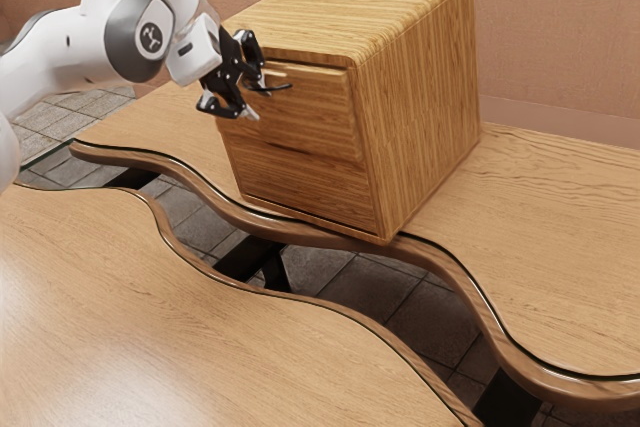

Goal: Pull the drawer handle with one arm to open the drawer

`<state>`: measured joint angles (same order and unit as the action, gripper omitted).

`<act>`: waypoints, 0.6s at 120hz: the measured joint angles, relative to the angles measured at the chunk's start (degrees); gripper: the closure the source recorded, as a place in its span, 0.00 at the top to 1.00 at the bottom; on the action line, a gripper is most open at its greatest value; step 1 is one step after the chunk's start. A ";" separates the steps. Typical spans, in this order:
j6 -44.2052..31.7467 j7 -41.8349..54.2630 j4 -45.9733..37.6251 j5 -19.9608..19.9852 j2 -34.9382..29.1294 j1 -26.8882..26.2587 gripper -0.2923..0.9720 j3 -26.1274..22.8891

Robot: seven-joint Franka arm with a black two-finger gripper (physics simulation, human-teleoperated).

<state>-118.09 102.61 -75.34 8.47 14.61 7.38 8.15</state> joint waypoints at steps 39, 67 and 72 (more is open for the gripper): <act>-0.54 0.04 -4.22 0.29 -2.94 -0.25 0.23 0.13; -0.80 0.14 -7.19 0.18 -5.40 -0.12 0.14 0.03; -0.63 0.13 -7.46 0.12 -5.74 -0.16 0.20 0.06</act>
<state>-118.72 102.74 -82.80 8.58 8.87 7.22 8.21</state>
